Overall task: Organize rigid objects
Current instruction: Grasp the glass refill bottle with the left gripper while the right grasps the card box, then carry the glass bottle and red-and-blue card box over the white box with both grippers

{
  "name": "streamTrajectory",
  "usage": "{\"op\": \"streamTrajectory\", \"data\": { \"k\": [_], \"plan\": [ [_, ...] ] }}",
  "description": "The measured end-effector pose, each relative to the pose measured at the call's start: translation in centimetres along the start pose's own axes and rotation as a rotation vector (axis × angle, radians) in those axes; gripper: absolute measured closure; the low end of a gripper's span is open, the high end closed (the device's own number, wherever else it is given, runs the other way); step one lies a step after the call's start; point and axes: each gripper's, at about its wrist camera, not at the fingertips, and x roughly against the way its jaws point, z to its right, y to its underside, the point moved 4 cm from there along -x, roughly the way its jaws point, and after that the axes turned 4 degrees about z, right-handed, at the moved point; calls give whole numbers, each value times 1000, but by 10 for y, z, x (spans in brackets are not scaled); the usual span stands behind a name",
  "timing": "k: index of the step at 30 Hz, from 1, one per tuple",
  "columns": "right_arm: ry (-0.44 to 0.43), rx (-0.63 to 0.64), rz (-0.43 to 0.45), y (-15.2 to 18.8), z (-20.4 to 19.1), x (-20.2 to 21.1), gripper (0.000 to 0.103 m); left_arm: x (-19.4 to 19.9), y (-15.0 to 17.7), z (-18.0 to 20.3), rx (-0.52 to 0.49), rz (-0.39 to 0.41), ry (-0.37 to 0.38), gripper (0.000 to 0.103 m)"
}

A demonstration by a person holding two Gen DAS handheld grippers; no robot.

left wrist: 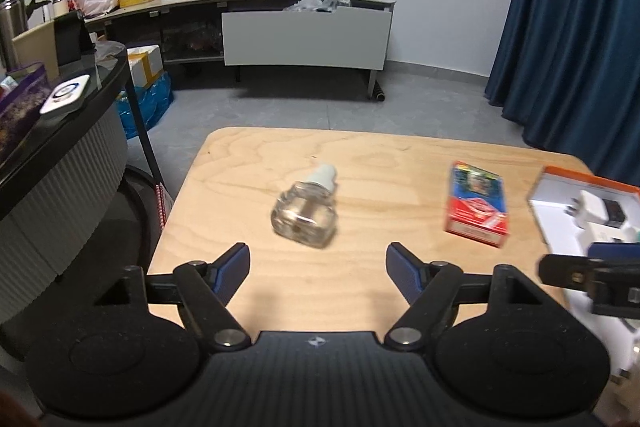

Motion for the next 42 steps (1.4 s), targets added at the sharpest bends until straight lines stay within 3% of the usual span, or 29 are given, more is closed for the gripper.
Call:
{"op": "streamTrajectory", "data": {
  "k": [7,10,11,14,19,23,29,30,31,32,42],
  "plan": [
    [1,-34,-26,-8,5,-29,25,-47,-10,-9,-61,-15,1,25],
    [-5,-70,-42,-13,6,-43,25,-59,-9,-9,-81,-29,18,30],
    [-7,-82,-47,-14,6,-47,25,-61,-8,-8,-87,-31,21,39],
    [5,-111,-60,-19,5,-61,25,-62,-7,-7,-96,-11,34,51],
    [40,-170,-73,-30,5,-84,23,-56,-7,-8,-73,-3,37,51],
    [71,-223,-79,-38,1,-102,14,-50,-11,-6,-48,7,23,51],
    [202,-147,-89,-46,-12,-124,12,-44,-16,-4,-30,15,9,51],
    [212,-128,-84,-46,-14,-125,14,-43,-16,-4,-25,17,10,51],
    [208,-108,-64,-45,-16,-123,30,-41,-16,-4,-20,18,11,52],
    [215,-88,-55,-44,-18,-121,32,-40,-16,-4,-14,18,11,51],
    [113,2,-14,-23,-21,-69,32,-11,-15,3,13,38,6,52]
  ]
}}
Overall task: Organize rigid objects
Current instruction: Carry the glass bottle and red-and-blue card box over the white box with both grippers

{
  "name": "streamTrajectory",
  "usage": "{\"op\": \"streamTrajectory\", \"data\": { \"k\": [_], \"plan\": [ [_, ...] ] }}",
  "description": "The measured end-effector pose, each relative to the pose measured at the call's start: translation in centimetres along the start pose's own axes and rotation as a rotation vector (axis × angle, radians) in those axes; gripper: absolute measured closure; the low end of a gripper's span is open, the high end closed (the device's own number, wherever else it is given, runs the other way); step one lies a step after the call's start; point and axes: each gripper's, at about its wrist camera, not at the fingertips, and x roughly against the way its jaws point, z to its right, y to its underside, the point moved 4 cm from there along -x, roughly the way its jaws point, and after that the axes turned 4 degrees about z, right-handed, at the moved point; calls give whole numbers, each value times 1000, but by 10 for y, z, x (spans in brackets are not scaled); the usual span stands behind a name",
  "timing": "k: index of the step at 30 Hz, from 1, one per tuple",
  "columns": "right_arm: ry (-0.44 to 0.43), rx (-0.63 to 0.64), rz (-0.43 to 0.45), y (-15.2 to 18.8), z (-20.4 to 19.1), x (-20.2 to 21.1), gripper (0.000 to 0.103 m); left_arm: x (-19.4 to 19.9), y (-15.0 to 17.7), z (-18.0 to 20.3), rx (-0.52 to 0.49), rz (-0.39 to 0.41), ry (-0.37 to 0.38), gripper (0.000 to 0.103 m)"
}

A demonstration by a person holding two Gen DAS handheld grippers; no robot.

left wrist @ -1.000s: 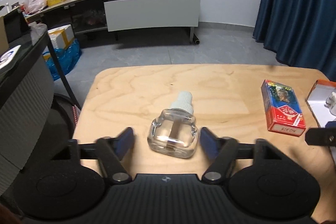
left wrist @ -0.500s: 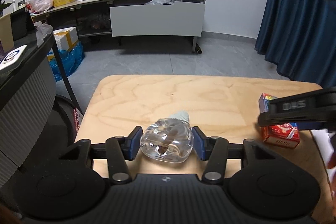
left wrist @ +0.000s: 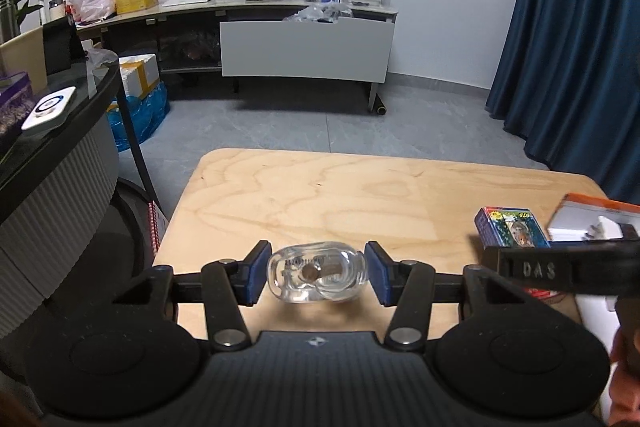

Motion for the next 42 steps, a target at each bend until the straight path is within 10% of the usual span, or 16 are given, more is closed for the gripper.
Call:
{"op": "streamTrajectory", "data": {
  "k": [20,42],
  "plan": [
    [-21,20,137,40,50,147,32,102,13,62,4,56,66,52],
    [109,-102,167,78,172,202,32,130,39,163,-95,50,264,52]
  ]
}}
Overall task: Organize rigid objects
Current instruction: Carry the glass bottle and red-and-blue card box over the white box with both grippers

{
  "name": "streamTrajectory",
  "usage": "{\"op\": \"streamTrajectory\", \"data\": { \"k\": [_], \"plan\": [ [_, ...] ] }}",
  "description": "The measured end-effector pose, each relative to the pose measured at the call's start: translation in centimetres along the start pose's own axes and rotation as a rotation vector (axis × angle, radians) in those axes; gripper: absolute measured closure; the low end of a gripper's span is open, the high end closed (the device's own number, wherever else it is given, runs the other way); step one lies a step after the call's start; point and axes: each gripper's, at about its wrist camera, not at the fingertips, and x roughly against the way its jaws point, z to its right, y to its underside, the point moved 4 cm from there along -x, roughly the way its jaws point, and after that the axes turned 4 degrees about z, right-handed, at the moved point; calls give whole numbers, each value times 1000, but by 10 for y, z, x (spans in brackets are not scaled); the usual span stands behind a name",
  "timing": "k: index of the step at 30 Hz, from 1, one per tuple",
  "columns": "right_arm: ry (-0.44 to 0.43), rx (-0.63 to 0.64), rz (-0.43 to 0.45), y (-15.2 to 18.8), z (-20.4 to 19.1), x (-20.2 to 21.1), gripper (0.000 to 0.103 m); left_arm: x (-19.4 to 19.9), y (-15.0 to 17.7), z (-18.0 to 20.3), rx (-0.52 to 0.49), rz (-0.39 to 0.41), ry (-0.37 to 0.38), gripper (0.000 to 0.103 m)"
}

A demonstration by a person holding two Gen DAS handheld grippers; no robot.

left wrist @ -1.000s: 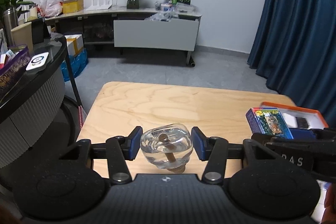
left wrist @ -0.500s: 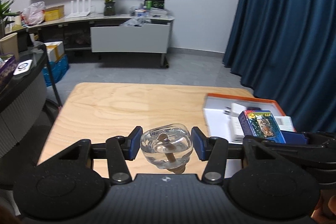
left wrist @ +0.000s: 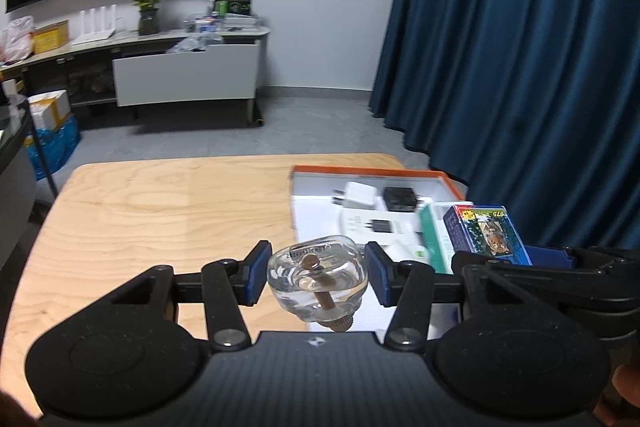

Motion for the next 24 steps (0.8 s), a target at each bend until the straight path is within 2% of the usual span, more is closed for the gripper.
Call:
{"op": "streamTrajectory", "data": {
  "k": [11,24],
  "plan": [
    [36,-46,6,-2,42,2,32,-7,2,30,-38,-6,46,52],
    [32,-60,5,-5,53,-2,32,-11,0,41,-62,-8,60,52]
  ]
}}
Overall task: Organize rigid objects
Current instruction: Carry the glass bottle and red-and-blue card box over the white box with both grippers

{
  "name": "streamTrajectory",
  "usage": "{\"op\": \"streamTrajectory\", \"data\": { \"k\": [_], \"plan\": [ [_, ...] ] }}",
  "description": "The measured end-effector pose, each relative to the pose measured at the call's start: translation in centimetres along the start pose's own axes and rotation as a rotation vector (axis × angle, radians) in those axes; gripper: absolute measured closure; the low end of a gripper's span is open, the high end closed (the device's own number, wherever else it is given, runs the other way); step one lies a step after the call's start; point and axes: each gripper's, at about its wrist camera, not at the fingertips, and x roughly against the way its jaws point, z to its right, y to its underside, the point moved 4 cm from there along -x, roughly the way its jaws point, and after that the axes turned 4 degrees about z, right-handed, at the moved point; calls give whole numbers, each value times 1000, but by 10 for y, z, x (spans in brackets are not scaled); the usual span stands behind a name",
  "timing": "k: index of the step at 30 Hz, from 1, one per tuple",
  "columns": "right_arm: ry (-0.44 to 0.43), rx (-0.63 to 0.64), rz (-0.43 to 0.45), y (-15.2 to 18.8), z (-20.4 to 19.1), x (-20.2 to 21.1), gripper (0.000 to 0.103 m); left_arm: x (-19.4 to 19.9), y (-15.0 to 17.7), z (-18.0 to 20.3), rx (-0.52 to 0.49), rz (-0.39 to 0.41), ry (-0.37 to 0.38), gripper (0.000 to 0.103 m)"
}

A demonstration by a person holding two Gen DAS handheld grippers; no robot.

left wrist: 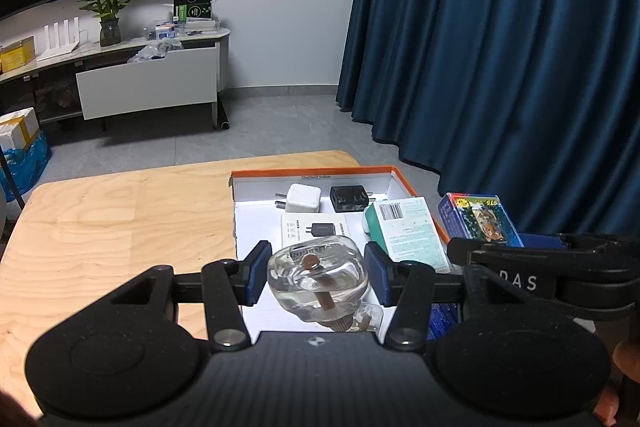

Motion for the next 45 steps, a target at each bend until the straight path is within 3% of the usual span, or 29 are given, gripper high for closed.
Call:
{"op": "streamTrajectory", "data": {
  "k": [45],
  "plan": [
    [-13,21,-26,-4,1,-22,32,-15,8,17,-38,-44,47,52]
  ]
}}
